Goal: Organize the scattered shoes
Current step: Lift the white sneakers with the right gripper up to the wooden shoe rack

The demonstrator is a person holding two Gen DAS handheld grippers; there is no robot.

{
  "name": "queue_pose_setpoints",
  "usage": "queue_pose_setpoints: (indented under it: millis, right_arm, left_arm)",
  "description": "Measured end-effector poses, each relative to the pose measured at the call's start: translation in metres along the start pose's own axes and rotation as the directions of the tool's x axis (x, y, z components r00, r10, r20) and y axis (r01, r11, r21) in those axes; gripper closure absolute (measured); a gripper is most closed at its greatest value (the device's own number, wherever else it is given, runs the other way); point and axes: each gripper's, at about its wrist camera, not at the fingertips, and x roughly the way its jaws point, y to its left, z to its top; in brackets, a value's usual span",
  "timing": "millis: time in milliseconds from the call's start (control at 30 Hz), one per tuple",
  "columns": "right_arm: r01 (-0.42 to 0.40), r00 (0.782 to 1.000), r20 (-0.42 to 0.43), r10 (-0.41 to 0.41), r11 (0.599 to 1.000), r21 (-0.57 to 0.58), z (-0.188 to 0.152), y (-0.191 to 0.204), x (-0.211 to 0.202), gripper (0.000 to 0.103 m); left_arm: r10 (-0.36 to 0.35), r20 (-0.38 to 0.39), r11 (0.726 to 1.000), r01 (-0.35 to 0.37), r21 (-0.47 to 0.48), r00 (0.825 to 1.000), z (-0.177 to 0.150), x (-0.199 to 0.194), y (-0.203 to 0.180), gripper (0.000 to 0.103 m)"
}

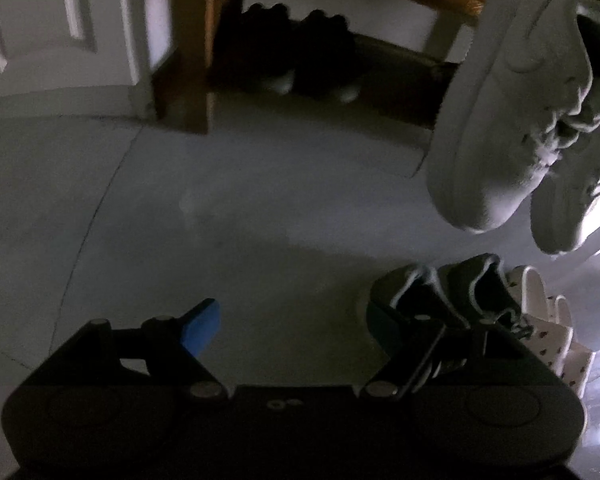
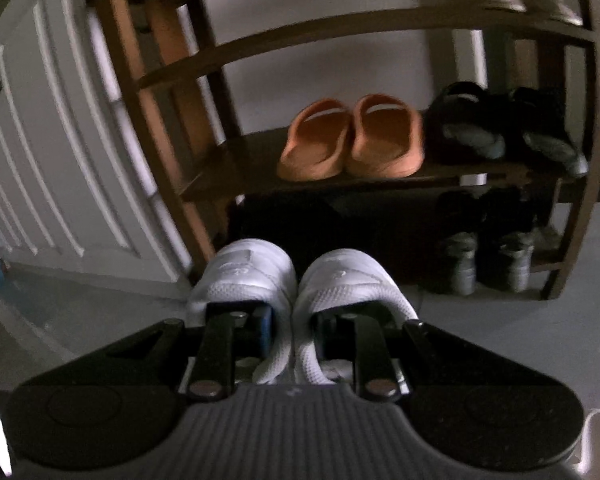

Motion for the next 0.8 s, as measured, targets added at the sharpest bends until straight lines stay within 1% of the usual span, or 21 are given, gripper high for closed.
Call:
queue_pose_setpoints:
  millis: [133,233,300,333,400,433,467,533,567,600,633,700,800]
  right_arm:
    - [0.011,0.999,0.041,-0.009,0.999,-0.031,0.031,-0.009,-0.015,0.08]
    - [0.02,0.999,0.05,-0.017,0.999,-0.044,0.067,-0.015,-0.034,0.08]
    - [0.023,0.998,0.055,-0.02,0.999,-0.05,0.087,-0.017,-0.045,0.08]
    - [0.021,0.998,0.052,-0.018,0.998,-0.055,0.108,-0.018,-0.056,0.08]
    - [0.021,0.999,0.042,-0.018,0.997,-0.07,0.136,-0.016,-0.066,0.08]
    - [0.021,0.999,0.036,-0.018,0.997,-0.077,0.146,-0.015,-0.07,0.08]
    - [0.013,1.0,0.004,-0.013,0.995,-0.102,0.182,-0.009,-0.081,0.08]
    - [0.007,1.0,-0.013,-0.009,0.992,-0.125,0.206,-0.003,-0.089,0.08]
    - [0.003,1.0,-0.026,-0.007,0.989,-0.145,0.23,0.003,-0.096,0.08]
    - [-0.007,0.999,-0.045,0.0,0.987,-0.158,0.267,0.013,-0.106,0.08]
    - [-0.009,0.999,-0.047,0.001,0.987,-0.159,0.27,0.015,-0.108,0.08]
    - [-0.025,0.997,-0.07,0.014,0.987,-0.156,0.317,0.031,-0.122,0.08]
    - [-0.052,0.994,-0.105,0.037,0.988,-0.147,0.388,0.058,-0.141,0.08]
  left_arm:
    - [-0.024,-0.001,0.999,0.024,0.043,1.0,0.01,-0.002,-0.017,0.022]
    - [-0.074,-0.042,0.994,0.077,0.084,0.996,0.033,-0.012,-0.039,0.022]
    - [-0.088,-0.051,0.992,0.092,0.088,0.995,0.054,-0.028,-0.052,0.022]
    - [-0.086,-0.046,0.992,0.09,0.086,0.995,0.063,-0.037,-0.057,0.022]
    - [-0.049,-0.008,0.994,0.05,0.094,0.999,0.104,-0.074,-0.076,0.022]
    - [-0.027,0.002,0.995,0.027,0.1,1.0,0.116,-0.085,-0.081,0.022]
    - [-0.001,0.015,0.994,-0.001,0.105,1.0,0.134,-0.101,-0.089,0.022]
    - [0.03,0.022,0.994,-0.032,0.102,0.999,0.172,-0.136,-0.104,0.022]
    - [0.032,0.01,0.995,-0.033,0.089,0.999,0.198,-0.16,-0.112,0.022]
    - [0.032,-0.003,0.996,-0.032,0.084,0.999,0.219,-0.179,-0.118,0.022]
    - [0.035,-0.008,0.996,-0.035,0.086,0.999,0.232,-0.193,-0.121,0.022]
    - [0.058,-0.02,0.994,-0.056,0.089,0.998,0.266,-0.232,-0.13,0.022]
    - [0.071,-0.046,0.994,-0.067,0.083,0.996,0.308,-0.283,-0.135,0.022]
